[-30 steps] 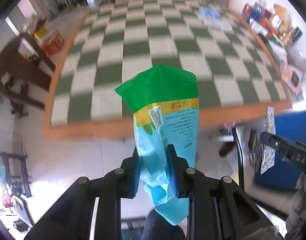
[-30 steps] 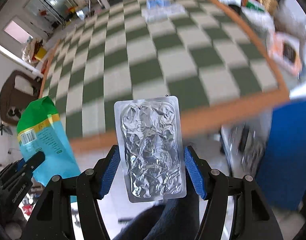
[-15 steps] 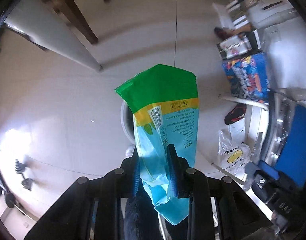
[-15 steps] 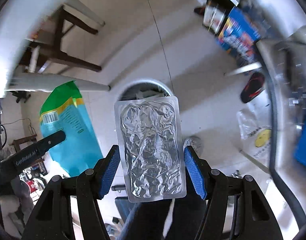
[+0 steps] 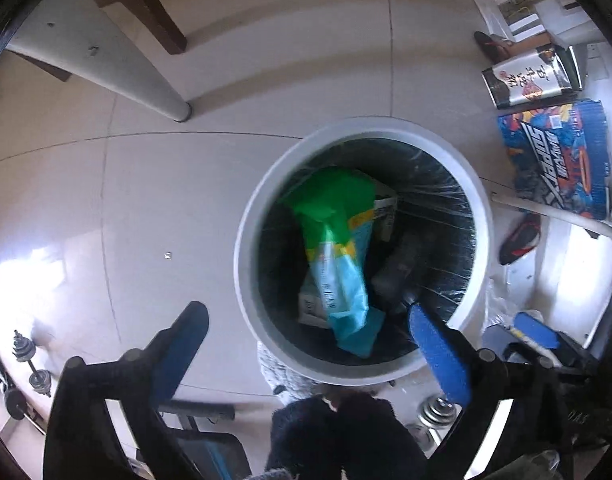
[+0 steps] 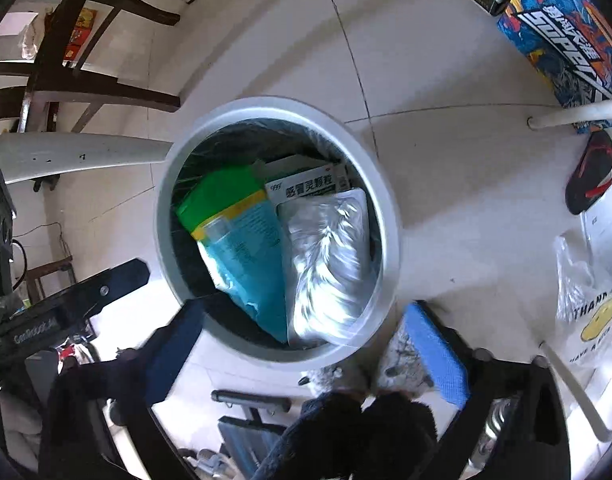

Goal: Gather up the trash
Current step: 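Carry bag and foil pack to the bin and open both tools over it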

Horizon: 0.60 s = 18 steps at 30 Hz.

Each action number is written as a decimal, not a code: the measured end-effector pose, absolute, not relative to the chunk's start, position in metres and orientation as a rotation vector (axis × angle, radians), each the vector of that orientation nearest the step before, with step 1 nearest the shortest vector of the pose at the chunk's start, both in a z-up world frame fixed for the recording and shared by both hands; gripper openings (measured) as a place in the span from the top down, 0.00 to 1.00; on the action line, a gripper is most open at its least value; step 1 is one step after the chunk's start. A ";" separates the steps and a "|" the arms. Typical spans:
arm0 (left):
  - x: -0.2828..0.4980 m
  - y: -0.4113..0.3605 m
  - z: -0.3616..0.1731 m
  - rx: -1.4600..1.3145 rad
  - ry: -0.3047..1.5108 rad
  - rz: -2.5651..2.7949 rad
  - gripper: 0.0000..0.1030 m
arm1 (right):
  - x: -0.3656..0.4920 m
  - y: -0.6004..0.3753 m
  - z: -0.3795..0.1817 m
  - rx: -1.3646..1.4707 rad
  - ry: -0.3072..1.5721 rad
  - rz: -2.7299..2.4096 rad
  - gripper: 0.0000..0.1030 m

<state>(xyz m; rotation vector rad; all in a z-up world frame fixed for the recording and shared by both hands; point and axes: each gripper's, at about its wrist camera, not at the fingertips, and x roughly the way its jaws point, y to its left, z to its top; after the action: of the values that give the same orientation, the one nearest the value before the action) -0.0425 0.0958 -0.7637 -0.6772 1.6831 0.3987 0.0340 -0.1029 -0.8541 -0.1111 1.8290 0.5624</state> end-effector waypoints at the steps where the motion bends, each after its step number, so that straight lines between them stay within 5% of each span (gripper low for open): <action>1: -0.045 0.096 -0.761 -0.669 1.675 0.409 0.00 | 0.034 -0.104 -0.853 -0.126 1.819 0.551 0.00; 18: -0.056 0.077 -0.644 -0.545 1.564 0.531 0.00 | 0.034 -0.100 -0.755 -0.387 1.695 0.467 0.00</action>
<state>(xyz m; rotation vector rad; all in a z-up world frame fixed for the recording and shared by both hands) -0.0558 0.0771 -0.6435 -0.5450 1.5639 0.5312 0.0335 -0.0999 -0.7551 -0.3869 1.6951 0.4666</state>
